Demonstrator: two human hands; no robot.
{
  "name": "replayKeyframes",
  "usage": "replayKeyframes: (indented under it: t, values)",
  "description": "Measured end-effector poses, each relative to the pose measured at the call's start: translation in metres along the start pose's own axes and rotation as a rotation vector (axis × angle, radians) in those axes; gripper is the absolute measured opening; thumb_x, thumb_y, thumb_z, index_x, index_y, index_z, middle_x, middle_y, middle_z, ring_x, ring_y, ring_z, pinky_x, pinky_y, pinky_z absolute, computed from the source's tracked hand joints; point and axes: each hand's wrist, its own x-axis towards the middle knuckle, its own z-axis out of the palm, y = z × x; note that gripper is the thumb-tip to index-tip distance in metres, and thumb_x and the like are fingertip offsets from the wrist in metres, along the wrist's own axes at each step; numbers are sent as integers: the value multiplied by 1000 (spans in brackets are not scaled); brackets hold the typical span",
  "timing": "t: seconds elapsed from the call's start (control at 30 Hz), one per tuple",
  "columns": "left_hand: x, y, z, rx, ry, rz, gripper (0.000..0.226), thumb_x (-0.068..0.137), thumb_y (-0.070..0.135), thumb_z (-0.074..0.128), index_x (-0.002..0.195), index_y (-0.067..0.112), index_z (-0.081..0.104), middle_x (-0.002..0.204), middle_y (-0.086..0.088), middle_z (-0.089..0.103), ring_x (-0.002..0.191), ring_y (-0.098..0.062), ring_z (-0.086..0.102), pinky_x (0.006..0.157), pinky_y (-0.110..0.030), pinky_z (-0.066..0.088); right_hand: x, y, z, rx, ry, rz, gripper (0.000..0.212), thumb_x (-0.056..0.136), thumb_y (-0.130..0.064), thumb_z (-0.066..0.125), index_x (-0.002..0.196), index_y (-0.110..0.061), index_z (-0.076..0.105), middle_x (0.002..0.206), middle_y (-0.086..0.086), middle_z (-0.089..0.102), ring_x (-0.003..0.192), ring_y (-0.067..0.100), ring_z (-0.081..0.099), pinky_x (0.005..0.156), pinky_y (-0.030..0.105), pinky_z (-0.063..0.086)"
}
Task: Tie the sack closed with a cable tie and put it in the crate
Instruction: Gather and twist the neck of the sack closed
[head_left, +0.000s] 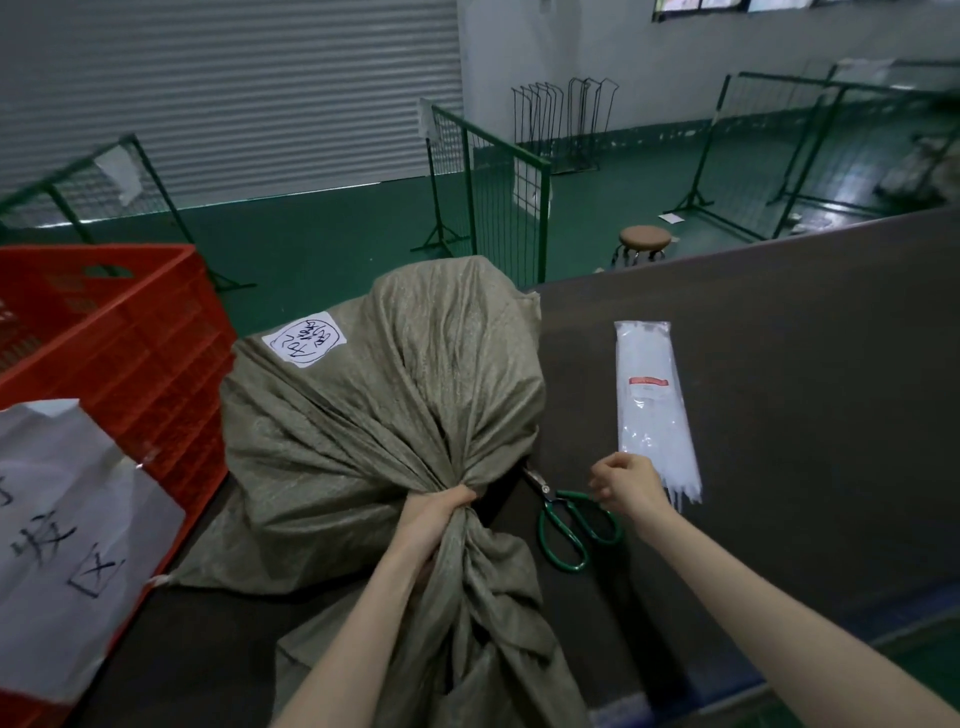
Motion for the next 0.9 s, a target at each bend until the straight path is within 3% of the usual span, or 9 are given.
replayKeyframes:
  t: [0.1, 0.2, 0.33, 0.4, 0.47, 0.67, 0.8, 0.9]
  values:
    - [1, -3, 6, 27, 19, 75, 36, 78, -7, 64, 113, 0, 62, 103, -5, 65, 79, -6, 59, 57, -2, 46, 17, 11, -17, -183, 147, -16, 14, 81, -6, 54, 75, -12, 65, 81, 16, 66, 66, 28, 60, 60, 31, 49]
    - [1, -4, 11, 2, 48, 120, 32, 75, -5, 66, 105, 6, 63, 94, 0, 66, 80, -8, 59, 61, 0, 45, 23, 17, -37, -438, 237, -45, 17, 85, -13, 57, 99, -7, 65, 100, 14, 63, 97, 35, 59, 74, 31, 41]
    - [6, -10, 14, 22, 96, 120, 26, 65, -4, 68, 90, -9, 69, 97, -17, 71, 89, -22, 64, 82, -23, 49, 31, 35, -54, -701, 273, -56, 22, 87, -18, 55, 103, -4, 57, 115, 18, 55, 102, 37, 53, 79, 40, 45]
    - [8, -13, 16, 28, 129, 133, 19, 70, -11, 65, 89, -9, 69, 96, -16, 70, 89, -21, 63, 77, -16, 49, 33, 42, -57, -836, 259, -66, 24, 86, -17, 55, 105, -3, 54, 119, 20, 51, 110, 38, 48, 82, 42, 45]
    - [7, -13, 19, 26, 163, 159, 18, 72, -12, 65, 88, -6, 68, 94, -12, 68, 88, -20, 62, 70, -7, 47, 37, 45, -57, -893, 252, -92, 24, 86, -14, 54, 105, -1, 52, 119, 21, 49, 110, 39, 46, 82, 43, 45]
    - [8, -16, 31, -34, 290, 192, 20, 72, -11, 65, 90, -3, 67, 98, -9, 67, 88, -16, 59, 65, 0, 43, 42, 44, -55, -813, 230, -117, 11, 86, -4, 48, 96, 0, 50, 110, 23, 51, 96, 41, 54, 72, 38, 43]
    - [11, -17, 31, -36, 292, 210, 20, 72, -11, 65, 90, -2, 67, 99, -9, 67, 90, -16, 59, 70, -3, 44, 42, 49, -58, -746, 253, -121, 8, 84, -1, 46, 91, -1, 50, 101, 21, 56, 89, 39, 56, 69, 36, 42]
    - [10, -16, 30, -34, 278, 195, 18, 73, -10, 65, 88, 0, 68, 98, -10, 67, 91, -18, 60, 80, -15, 46, 39, 50, -58, -666, 243, -69, 8, 83, -5, 48, 92, -4, 49, 91, 16, 55, 82, 37, 55, 69, 37, 45]
